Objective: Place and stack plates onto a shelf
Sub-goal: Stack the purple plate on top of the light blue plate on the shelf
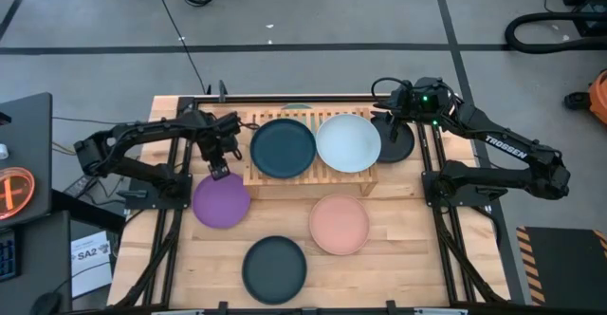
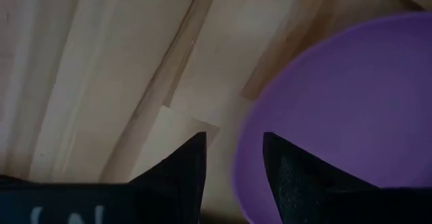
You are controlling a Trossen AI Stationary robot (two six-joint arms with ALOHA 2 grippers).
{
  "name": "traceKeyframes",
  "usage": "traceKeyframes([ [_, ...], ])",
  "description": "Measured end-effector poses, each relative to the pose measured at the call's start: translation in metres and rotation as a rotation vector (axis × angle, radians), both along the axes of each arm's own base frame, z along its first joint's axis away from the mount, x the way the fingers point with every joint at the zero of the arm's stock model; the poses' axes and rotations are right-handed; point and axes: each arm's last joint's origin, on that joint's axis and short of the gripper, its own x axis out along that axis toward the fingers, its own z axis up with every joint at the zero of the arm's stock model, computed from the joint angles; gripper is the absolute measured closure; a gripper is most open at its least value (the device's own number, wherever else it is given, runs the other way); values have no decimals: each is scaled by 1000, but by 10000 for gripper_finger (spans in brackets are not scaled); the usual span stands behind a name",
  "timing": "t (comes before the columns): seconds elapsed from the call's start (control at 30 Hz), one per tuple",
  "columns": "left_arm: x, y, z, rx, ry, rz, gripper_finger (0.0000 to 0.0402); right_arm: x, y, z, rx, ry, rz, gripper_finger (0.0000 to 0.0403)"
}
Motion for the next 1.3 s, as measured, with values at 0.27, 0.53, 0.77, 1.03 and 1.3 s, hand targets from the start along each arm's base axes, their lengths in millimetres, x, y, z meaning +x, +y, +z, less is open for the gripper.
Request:
traceKeyframes([
  [0.27, -8, 13, -1, -5, 7, 85, 249, 0, 0, 0, 0, 0, 0, 294],
  [0.53, -21, 28, -1, -6, 8, 186, 249, 0, 0, 0, 0, 0, 0, 294],
  [0.77, -34, 41, -1, -14, 3, 280, 249, 0, 0, 0, 0, 0, 0, 294],
  [1.03, -28, 35, -1, -107, -79, 206, 249, 0, 0, 0, 0, 0, 0, 294],
  [1.3, -21, 28, -1, -109, -77, 155, 249, 0, 0, 0, 0, 0, 0, 294],
])
